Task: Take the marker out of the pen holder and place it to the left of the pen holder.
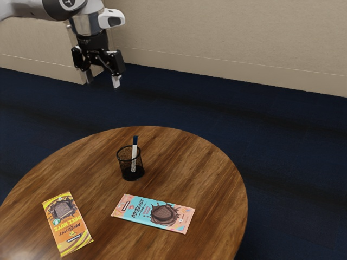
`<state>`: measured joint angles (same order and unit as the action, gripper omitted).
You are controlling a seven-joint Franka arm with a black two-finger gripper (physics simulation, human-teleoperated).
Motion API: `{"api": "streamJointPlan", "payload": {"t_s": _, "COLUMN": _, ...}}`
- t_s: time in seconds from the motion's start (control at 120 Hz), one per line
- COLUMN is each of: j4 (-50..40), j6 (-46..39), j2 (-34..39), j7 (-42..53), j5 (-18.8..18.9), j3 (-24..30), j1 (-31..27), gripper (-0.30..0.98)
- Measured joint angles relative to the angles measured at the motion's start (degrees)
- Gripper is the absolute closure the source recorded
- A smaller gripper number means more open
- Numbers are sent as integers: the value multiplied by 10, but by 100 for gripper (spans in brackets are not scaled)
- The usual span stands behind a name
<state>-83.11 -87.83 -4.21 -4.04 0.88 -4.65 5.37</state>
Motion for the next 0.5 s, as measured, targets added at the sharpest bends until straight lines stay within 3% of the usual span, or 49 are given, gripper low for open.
{"api": "streamJointPlan", "payload": {"t_s": 0.233, "j4": 23, "j6": 4, "j2": -13, "j7": -6, "j5": 19, "j3": 17, "j1": 18, "gripper": 0}}
{"api": "streamJointPlan", "payload": {"t_s": 0.358, "j4": -57, "j6": -39, "j2": -34, "j7": -7, "j5": 24, "j3": 3, "j1": 5, "gripper": 0}}
{"api": "streamJointPlan", "payload": {"t_s": 0.5, "j4": -76, "j6": -95, "j2": -100, "j7": -8, "j5": 23, "j3": -3, "j1": 4, "gripper": 0}}
